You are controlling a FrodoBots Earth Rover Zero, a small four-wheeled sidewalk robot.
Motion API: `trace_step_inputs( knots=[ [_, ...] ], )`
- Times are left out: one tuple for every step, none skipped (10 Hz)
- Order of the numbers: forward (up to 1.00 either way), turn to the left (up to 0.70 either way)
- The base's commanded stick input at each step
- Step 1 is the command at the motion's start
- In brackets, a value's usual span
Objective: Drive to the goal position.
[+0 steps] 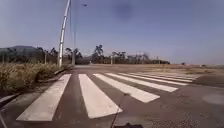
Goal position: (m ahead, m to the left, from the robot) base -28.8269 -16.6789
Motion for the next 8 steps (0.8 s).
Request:
trace_step_inputs(
  knots=[
    [0.70, 0.00],
    [0.70, 0.00],
    [0.70, 0.00],
    [0.70, 0.00],
    [0.70, 0.00],
    [0.70, 0.00],
    [0.70, 0.00],
    [0.38, 0.00]
  ],
)
